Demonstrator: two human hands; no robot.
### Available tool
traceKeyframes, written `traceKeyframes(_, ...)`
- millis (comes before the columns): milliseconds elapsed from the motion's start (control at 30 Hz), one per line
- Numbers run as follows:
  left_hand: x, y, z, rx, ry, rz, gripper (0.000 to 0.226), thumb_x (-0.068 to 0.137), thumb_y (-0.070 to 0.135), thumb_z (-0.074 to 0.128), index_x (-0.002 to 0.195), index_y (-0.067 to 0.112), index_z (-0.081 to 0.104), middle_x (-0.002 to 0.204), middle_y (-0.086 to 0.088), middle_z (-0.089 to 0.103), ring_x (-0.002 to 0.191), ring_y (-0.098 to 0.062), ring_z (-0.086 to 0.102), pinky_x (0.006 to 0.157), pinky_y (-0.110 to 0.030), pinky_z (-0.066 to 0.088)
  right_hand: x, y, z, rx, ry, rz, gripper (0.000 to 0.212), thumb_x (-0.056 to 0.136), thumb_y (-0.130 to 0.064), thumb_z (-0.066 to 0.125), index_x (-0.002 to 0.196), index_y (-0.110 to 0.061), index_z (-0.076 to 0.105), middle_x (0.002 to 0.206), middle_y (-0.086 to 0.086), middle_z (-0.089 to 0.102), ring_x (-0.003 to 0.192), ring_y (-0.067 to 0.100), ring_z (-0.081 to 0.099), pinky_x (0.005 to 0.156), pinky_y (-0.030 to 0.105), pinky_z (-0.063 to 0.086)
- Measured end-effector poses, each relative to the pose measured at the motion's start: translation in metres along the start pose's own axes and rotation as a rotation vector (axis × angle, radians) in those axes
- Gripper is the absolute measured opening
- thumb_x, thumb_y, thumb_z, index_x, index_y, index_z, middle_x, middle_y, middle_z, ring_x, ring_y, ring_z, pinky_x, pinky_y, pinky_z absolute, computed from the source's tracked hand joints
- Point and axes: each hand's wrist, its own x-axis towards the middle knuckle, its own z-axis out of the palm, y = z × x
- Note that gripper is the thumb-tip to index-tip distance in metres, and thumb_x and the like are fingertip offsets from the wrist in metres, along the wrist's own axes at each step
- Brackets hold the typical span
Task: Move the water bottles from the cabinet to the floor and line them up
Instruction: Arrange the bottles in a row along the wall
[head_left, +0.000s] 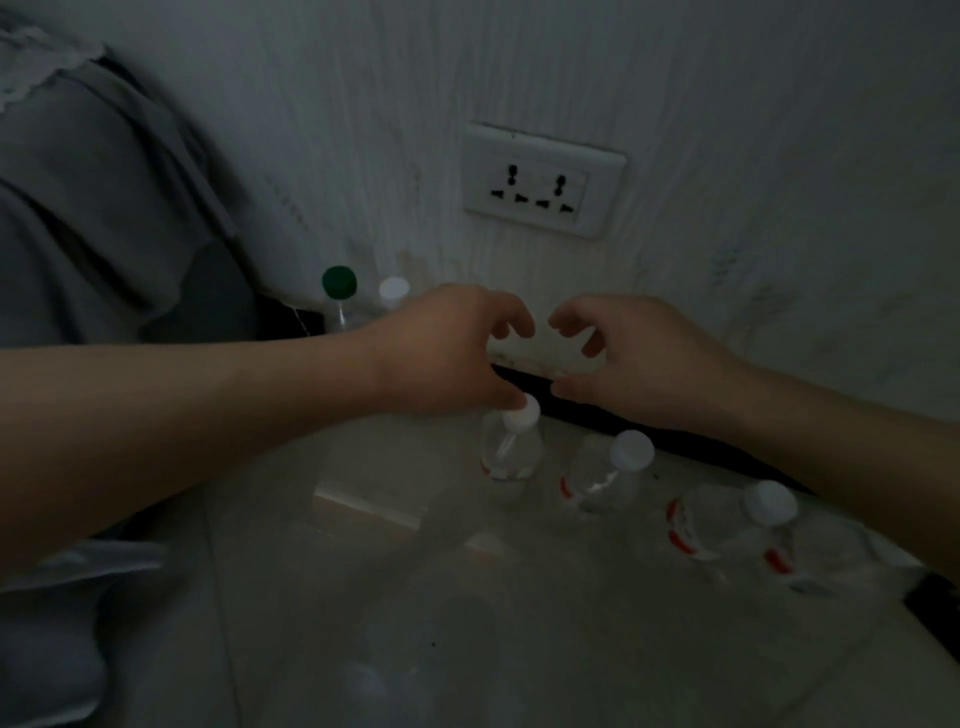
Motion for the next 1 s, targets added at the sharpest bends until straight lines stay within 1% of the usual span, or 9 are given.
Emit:
traceKeyframes(100,0.005,0.010,0.013,0.067,-0.060,0.027,0.056,0.071,0.047,0.078,0.122,0.034,0.057,0.113,0.009,0.060,0.094,-0.008,0.058,0.085,-0.033,0.053,-0.020,0.013,0.000,-0.032,-0.035,0.022,0.058,0.075,-0.041,0.076,0.127,-0.024,0.055,0.122,-0.006,0.061,0.096,0.010,0.059,0.074,0.023,0.042)
traceKeyframes(167,0.008,0.015,0.021,0.127,-0.094,0.055,0.052,0.072,0.045,0.079,0.119,0.032,0.060,0.105,0.009,0.062,0.089,-0.009,0.058,0.078,-0.029,0.052,-0.030,0.020,0.004,-0.045,-0.052,0.041,0.053,0.074,-0.041,0.076,0.121,-0.025,0.059,0.116,-0.006,0.064,0.093,0.010,0.060,0.073,0.024,0.043)
traceKeyframes(267,0.013,0.018,0.031,0.232,-0.103,0.082,0.053,0.072,0.048,0.077,0.120,0.031,0.061,0.102,0.011,0.061,0.085,-0.007,0.051,0.071,-0.024,0.041,-0.041,0.028,0.009,-0.077,-0.071,0.046,0.046,0.073,-0.042,0.076,0.114,-0.026,0.063,0.110,-0.005,0.067,0.091,0.012,0.062,0.074,0.026,0.046)
traceKeyframes(400,0.015,0.018,0.041,0.277,-0.102,0.076,0.051,0.073,0.052,0.075,0.117,0.030,0.063,0.108,0.008,0.062,0.089,-0.007,0.048,0.074,-0.023,0.037,-0.050,0.033,0.013,-0.075,-0.082,0.045,0.050,0.076,-0.042,0.073,0.122,-0.026,0.061,0.116,-0.008,0.065,0.096,0.009,0.060,0.074,0.019,0.037)
traceKeyframes(500,0.015,0.017,0.045,0.279,-0.098,0.064,0.045,0.073,0.051,0.075,0.112,0.029,0.065,0.104,0.006,0.064,0.096,-0.014,0.059,0.079,-0.026,0.047,-0.053,0.034,0.016,-0.042,-0.116,0.049,0.042,0.075,-0.041,0.074,0.114,-0.028,0.065,0.106,-0.010,0.067,0.089,0.007,0.060,0.072,0.024,0.043)
traceKeyframes(567,0.015,0.016,0.046,0.265,-0.090,0.061,0.040,0.073,0.048,0.075,0.106,0.027,0.067,0.100,0.005,0.067,0.093,-0.016,0.062,0.079,-0.029,0.051,-0.054,0.035,0.017,-0.039,-0.131,0.036,0.038,0.074,-0.041,0.074,0.109,-0.029,0.067,0.101,-0.010,0.067,0.087,0.008,0.060,0.073,0.025,0.045)
traceKeyframes(667,0.014,0.013,0.048,0.247,-0.076,0.081,0.032,0.074,0.044,0.075,0.099,0.024,0.069,0.094,0.003,0.069,0.088,-0.018,0.063,0.078,-0.032,0.052,-0.055,0.039,0.021,-0.062,-0.151,-0.011,0.038,0.074,-0.035,0.074,0.111,-0.029,0.067,0.107,-0.010,0.066,0.095,0.010,0.060,0.076,0.023,0.041)
traceKeyframes(867,0.015,0.011,0.049,0.228,-0.055,0.077,0.029,0.076,0.037,0.075,0.101,0.022,0.071,0.097,0.002,0.068,0.090,-0.016,0.063,0.079,-0.031,0.051,-0.053,0.040,0.022,-0.071,-0.159,-0.062,0.035,0.078,-0.019,0.065,0.112,-0.025,0.069,0.113,-0.002,0.068,0.104,0.019,0.062,0.087,0.030,0.047)
traceKeyframes(1000,0.016,0.009,0.041,0.213,-0.032,0.086,0.026,0.077,0.030,0.074,0.102,0.023,0.071,0.094,0.003,0.066,0.086,-0.013,0.059,0.076,-0.028,0.047,-0.050,0.038,0.023,-0.079,-0.150,-0.052,0.035,0.075,-0.022,0.068,0.110,-0.027,0.069,0.111,-0.004,0.068,0.101,0.015,0.061,0.082,0.025,0.044)
